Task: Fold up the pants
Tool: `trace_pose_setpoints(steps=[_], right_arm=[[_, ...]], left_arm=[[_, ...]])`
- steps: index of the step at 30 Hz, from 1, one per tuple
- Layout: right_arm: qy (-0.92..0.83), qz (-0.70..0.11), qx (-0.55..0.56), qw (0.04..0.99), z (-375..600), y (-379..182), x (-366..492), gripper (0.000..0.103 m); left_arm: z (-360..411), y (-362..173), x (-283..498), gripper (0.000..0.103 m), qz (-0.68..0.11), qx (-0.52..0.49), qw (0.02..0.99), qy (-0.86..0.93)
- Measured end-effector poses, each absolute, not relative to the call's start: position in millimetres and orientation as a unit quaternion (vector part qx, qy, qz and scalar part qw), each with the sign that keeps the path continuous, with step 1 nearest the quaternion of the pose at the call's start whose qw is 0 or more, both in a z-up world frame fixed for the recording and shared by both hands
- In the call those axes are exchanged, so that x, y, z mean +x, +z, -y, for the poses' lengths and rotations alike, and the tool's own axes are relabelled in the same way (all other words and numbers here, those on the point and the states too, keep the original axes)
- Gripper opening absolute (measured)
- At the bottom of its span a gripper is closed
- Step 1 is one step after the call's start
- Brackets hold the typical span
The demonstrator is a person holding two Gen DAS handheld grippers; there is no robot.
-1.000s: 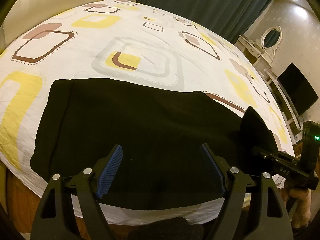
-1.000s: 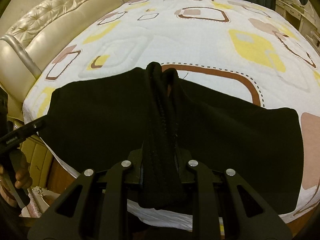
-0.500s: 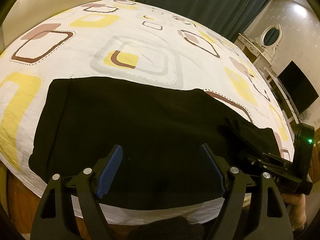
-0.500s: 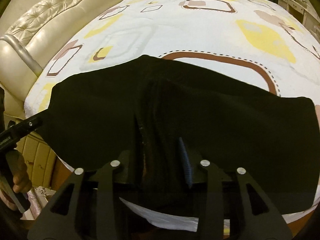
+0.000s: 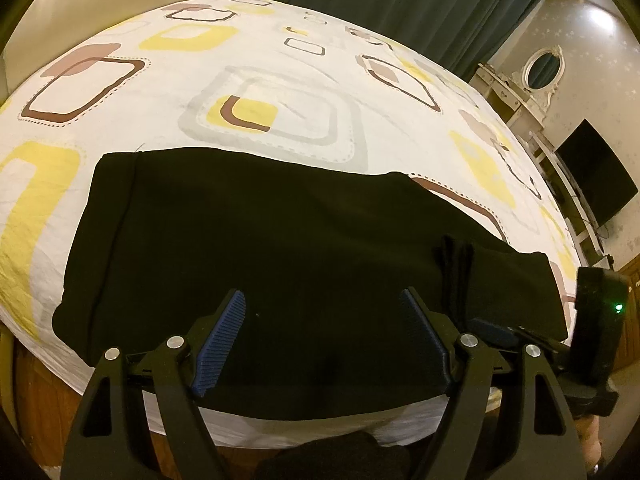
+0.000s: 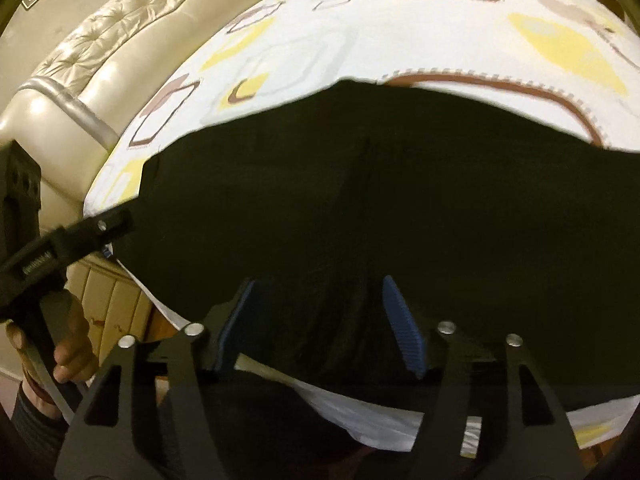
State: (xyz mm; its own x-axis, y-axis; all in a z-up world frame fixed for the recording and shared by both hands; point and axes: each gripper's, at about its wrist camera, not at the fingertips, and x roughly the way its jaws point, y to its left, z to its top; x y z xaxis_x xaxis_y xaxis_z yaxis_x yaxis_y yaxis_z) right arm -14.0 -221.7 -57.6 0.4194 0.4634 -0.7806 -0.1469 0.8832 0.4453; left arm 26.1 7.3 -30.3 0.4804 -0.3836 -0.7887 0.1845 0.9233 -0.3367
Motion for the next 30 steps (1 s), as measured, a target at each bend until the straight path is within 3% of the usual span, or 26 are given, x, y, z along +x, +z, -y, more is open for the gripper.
trace_pose_setpoints(steps=[7, 13, 17, 22, 23, 24, 26, 27, 30], right_arm=[[0.249, -0.460, 0.246, 0.816, 266, -24, -25, 0.072], [0.154, -0.391, 0.294, 0.859, 400, 7, -40, 0.072], [0.045, -0.395, 0.377, 0.836, 489, -27, -40, 0.072], [0.069, -0.425, 0.461, 0.776, 517, -86, -20, 0.070], [0.072, -0.427, 0.470, 0.769, 517, -94, -16, 0.062], [0.076, -0.429, 0.475, 0.765, 518, -100, -15, 0.046], [0.076, -0.444, 0.474, 0.757, 517, -114, -6, 0.030], [0.072, -0.450, 0.467, 0.758, 516, -118, -2, 0.024], [0.076, -0.448, 0.468, 0.758, 517, -130, -3, 0.023]], left_arm=[[-7, -31, 25, 0.078, -0.482, -0.097, 0.855, -0.166], [-5, -31, 26, 0.078, -0.483, -0.096, 0.854, -0.166], [-2, -32, 26, 0.078, -0.484, -0.091, 0.854, -0.168], [3, -35, 24, 0.078, -0.487, -0.069, 0.854, -0.168], [5, -36, 24, 0.078, -0.487, -0.064, 0.855, -0.169], [5, -36, 23, 0.078, -0.487, -0.062, 0.854, -0.170], [6, -36, 23, 0.078, -0.487, -0.061, 0.854, -0.173], [6, -36, 23, 0.078, -0.487, -0.061, 0.854, -0.173], [7, -35, 24, 0.078, -0.487, -0.064, 0.853, -0.175]])
